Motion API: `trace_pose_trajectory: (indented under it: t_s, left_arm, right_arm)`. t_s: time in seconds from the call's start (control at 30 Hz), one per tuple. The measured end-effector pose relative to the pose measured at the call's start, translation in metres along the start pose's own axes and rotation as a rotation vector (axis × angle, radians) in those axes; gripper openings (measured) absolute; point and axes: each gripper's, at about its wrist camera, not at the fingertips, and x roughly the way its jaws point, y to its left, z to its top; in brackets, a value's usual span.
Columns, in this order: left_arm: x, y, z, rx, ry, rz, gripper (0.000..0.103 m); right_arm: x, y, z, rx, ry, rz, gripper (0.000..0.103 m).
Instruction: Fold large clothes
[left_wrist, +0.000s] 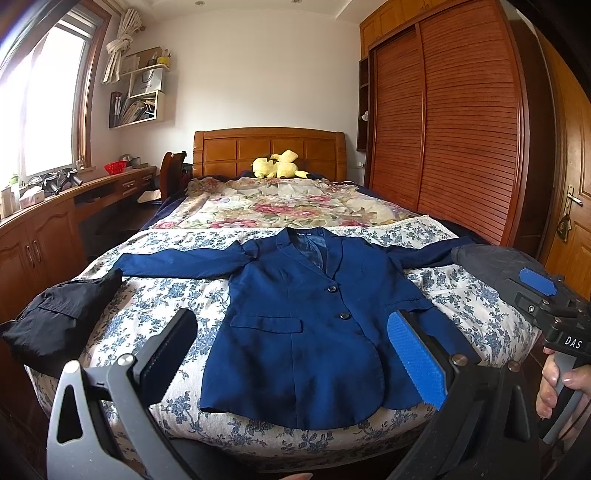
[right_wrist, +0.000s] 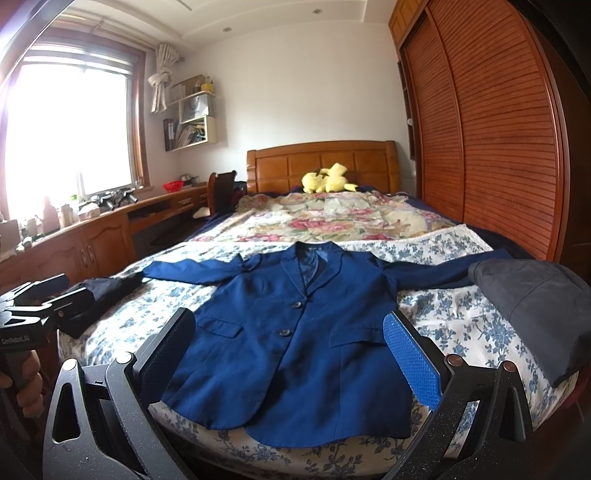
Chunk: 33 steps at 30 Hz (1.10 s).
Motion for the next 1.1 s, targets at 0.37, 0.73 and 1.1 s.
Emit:
trace_pose_trajectory:
  t_s: [0.37, 0.73, 1.1]
  left_arm:
    - [0.007, 0.009, -0.005, -0.004, -0.001, 0.003, 0.103]
    - [0.029, 0.018, -0.011, 0.002, 0.046, 0.027, 0.103]
    - [0.081, 0.042, -0.027, 0.009, 0.149, 0.079, 0.103]
  right_arm:
    - [0.005, 0.005, -0.012, 0.001, 0.008, 0.001, 0.103]
    - [0.025, 0.003, -0.013, -0.012, 0.029, 0.013, 0.103]
    - [0.089, 0.003, -0.024, -0.056, 0.087, 0.038, 0.103]
